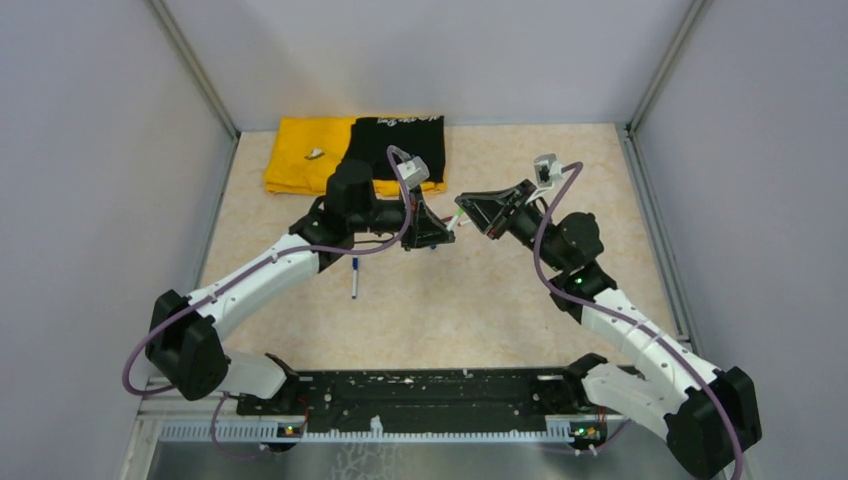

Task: Insert the pens into the pen caps
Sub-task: Press the pen cap onto the pen.

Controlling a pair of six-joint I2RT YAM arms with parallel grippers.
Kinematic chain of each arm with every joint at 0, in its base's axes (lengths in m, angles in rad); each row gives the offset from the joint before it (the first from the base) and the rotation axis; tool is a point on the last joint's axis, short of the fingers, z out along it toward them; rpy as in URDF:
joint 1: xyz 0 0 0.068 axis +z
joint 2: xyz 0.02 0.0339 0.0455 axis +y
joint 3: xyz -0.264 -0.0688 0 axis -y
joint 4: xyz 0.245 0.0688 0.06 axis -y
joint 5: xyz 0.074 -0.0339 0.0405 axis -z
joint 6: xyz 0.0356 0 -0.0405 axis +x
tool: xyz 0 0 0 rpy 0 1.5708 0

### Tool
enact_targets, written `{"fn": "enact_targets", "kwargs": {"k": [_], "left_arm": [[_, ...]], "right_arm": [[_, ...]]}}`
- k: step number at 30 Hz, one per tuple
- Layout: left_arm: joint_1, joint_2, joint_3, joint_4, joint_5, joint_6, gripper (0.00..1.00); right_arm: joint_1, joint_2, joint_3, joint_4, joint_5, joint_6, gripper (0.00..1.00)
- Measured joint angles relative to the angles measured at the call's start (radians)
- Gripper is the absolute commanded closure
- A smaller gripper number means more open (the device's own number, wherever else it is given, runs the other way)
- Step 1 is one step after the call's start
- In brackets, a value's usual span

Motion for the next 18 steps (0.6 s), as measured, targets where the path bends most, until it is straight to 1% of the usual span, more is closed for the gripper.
{"fn": "enact_targets", "kwargs": {"k": [11,18], "left_arm": [[-0.001,0.0,-0.022,-0.058,0.021,0.0,1.0],[-0.006,-0.003,-0.045,-0.073,0.027,-0.001,1.0]], "right_arm": [[0.076,-0.002,-0.139,0.176,0.125,0.078,1.0],[0.114,0.001,-0.183,0.221,0.17,0.107,1.0]]}}
